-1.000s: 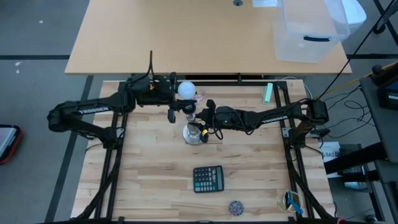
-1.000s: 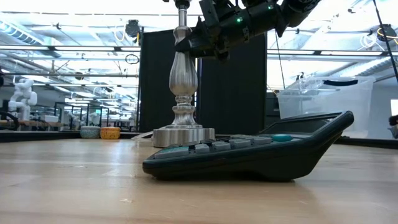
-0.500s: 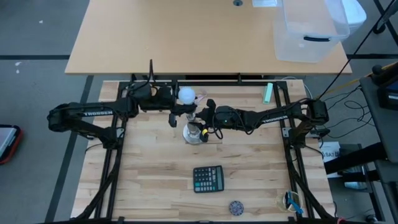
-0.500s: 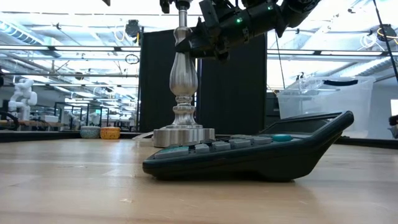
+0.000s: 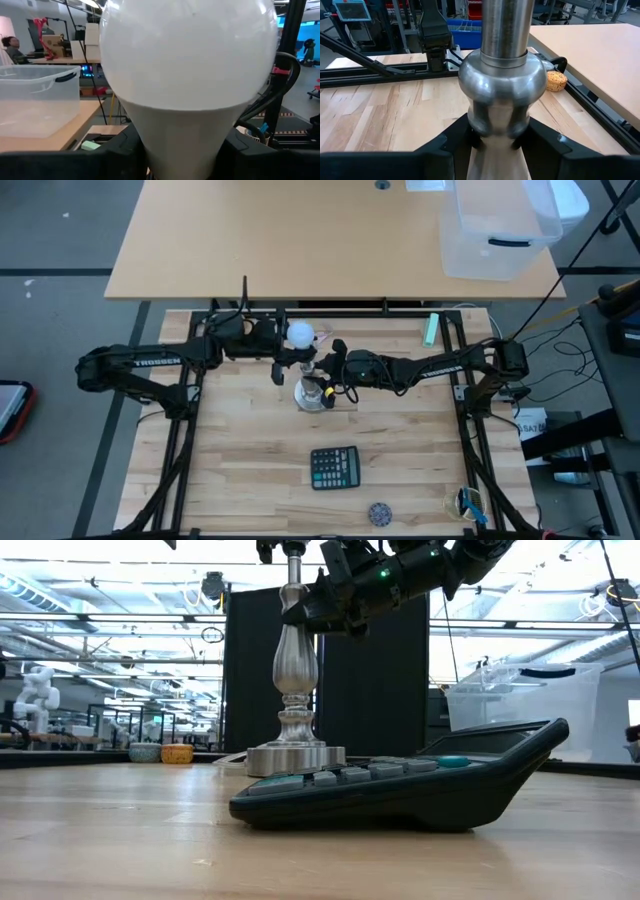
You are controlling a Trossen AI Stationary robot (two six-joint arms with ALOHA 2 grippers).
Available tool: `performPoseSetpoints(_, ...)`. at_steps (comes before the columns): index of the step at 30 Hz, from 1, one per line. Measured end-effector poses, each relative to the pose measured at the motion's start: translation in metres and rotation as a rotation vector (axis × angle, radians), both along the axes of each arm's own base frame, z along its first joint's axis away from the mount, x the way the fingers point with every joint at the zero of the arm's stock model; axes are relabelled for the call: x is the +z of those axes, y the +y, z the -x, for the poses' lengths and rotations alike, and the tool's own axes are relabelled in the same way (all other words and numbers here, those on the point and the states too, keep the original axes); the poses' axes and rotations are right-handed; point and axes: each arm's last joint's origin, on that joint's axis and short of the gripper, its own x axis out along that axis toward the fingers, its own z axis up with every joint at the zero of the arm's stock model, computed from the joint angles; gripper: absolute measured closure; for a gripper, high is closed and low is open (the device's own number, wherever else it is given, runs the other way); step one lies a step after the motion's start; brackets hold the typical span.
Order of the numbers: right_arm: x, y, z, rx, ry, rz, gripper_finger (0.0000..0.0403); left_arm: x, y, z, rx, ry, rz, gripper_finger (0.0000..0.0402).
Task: Screw lightbulb
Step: Insert the light bulb into the lamp
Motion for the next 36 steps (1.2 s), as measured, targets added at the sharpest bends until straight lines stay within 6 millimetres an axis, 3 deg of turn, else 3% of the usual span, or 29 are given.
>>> performPoseSetpoints(13,0.000,0.000,0.000,0.001,0.005,0.000,0.0211,-0.001,0.000,0.000,0.001,0.005,-0.001,0.0255)
performPoseSetpoints(26,0.000,0.000,0.002,0.002,0.021,0.007,0.0203,0.000,0.000,0.000,0.002,0.001,-0.002,0.0255)
performPoseSetpoints(36,0.026,0.001,0.022,-0.001,0.046,0.045,0.0203,0.000,0.000,0.000,0.010,-0.007,-0.003,0.0255)
